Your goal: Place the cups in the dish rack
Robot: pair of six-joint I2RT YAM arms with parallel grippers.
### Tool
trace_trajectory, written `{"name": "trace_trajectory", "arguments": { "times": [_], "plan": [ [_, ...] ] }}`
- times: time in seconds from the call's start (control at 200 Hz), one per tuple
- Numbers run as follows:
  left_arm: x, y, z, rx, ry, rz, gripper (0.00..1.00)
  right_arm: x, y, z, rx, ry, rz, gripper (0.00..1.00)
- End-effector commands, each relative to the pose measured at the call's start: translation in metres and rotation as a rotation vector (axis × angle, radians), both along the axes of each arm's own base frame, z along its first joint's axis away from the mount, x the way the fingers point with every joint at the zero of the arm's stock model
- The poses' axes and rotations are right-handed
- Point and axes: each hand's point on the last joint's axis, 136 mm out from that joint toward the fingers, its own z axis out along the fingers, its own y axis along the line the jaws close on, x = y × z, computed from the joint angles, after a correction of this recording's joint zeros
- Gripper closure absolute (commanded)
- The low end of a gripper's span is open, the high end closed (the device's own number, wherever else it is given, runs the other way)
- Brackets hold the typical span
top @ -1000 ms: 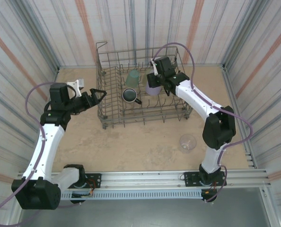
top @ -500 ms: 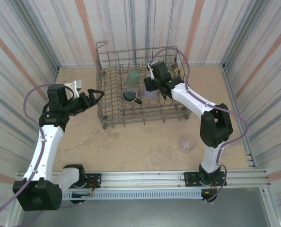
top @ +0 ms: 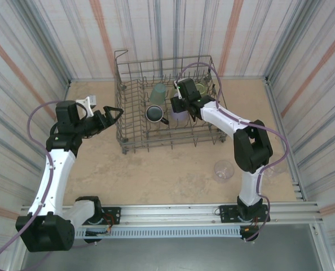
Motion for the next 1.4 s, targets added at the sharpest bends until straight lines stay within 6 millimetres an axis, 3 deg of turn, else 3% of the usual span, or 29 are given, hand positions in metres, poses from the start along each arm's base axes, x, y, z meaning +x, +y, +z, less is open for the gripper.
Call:
{"name": "trace_trajectory", "arguments": {
  "times": [0.0,0.18,0.581,0.977,1.398],
  "plan": [
    [-0.006,0.003,0.001,0.004,-0.001,0.002,0.01,-0.001,0.001,0.002,0.000,-0.022,-0.012,0.19],
    [-0.006,0.008,0.006,0.031,-0.025,0.006,0.01,-0.005,0.000,0.009,0.021,-0.019,-0.023,0.07],
    [-0.001,0.022,-0.002,0.033,0.018,0.057,0.02,-0.026,-0.009,0.050,0.089,-0.023,-0.037,0.00],
    [0.002,0.043,-0.002,0.084,0.056,0.148,0.01,-0.054,-0.025,0.083,0.224,0.005,-0.039,0.01],
    [-0.002,0.089,-0.014,0.263,0.137,0.328,0.01,-0.092,-0.058,0.107,0.356,0.030,-0.039,0.01]
  ]
}}
